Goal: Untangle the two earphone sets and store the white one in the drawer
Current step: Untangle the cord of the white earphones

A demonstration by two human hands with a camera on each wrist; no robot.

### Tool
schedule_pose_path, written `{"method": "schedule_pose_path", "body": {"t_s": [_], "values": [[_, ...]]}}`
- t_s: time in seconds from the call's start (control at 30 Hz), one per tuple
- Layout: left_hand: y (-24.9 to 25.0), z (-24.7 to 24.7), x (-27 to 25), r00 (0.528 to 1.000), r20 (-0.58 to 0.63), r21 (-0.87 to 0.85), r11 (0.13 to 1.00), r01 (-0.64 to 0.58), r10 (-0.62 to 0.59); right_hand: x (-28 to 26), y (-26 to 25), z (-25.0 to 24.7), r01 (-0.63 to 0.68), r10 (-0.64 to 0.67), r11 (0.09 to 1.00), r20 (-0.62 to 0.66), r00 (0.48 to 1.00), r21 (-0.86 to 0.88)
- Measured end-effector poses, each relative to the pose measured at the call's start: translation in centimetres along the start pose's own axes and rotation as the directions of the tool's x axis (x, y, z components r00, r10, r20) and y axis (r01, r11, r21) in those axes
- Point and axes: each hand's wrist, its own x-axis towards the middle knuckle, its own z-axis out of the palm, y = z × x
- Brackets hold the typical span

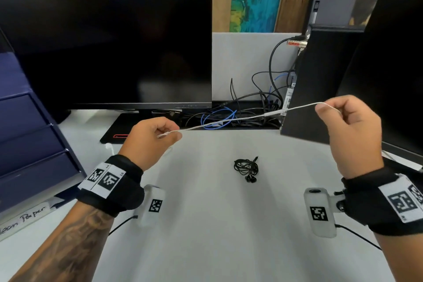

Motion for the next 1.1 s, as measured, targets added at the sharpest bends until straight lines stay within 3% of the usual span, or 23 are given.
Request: {"method": "schedule_pose_path", "body": {"t_s": [0.13, 0.27, 0.4, 0.6, 0.73, 0.9, 1.1], "values": [[0.7, -0.3, -0.1, 1.000, 0.012, -0.043, 0.999, 0.005, -0.005, 0.1, 0.7, 0.1, -0.061, 0.060, 0.998, 0.014, 0.998, 0.031], [2.0, 0.6, -0.7, 0.997, 0.036, -0.106, 0.993, -0.060, 0.065, -1.1, 1.0, 1.3, -0.061, 0.062, 0.998, 0.208, 0.976, -0.009], [3.8, 2.1, -1.7, 0.988, 0.109, -0.225, 0.971, -0.081, 0.108, -3.3, 0.5, 3.2, 0.009, -0.003, 1.000, 0.324, 0.946, -0.017], [6.0, 3.9, -3.4, 0.943, 0.206, -0.317, 0.929, -0.190, 0.263, -6.8, -0.8, 5.3, 0.150, -0.164, 0.986, 0.555, 0.815, 0.070], [6.4, 4.2, -3.7, 0.945, 0.182, -0.342, 0.919, -0.197, 0.270, -7.1, -0.8, 5.5, 0.064, -0.085, 0.996, 0.546, 0.834, 0.058], [5.3, 3.7, -3.0, 0.959, 0.166, -0.251, 0.950, -0.185, 0.231, -5.6, -1.4, 4.3, 0.070, -0.103, 0.994, 0.471, 0.876, 0.087], [6.7, 4.3, -3.9, 0.939, 0.179, -0.373, 0.904, -0.211, 0.293, -5.3, -1.9, 4.0, 0.058, -0.110, 0.991, 0.512, 0.852, 0.117]]}}
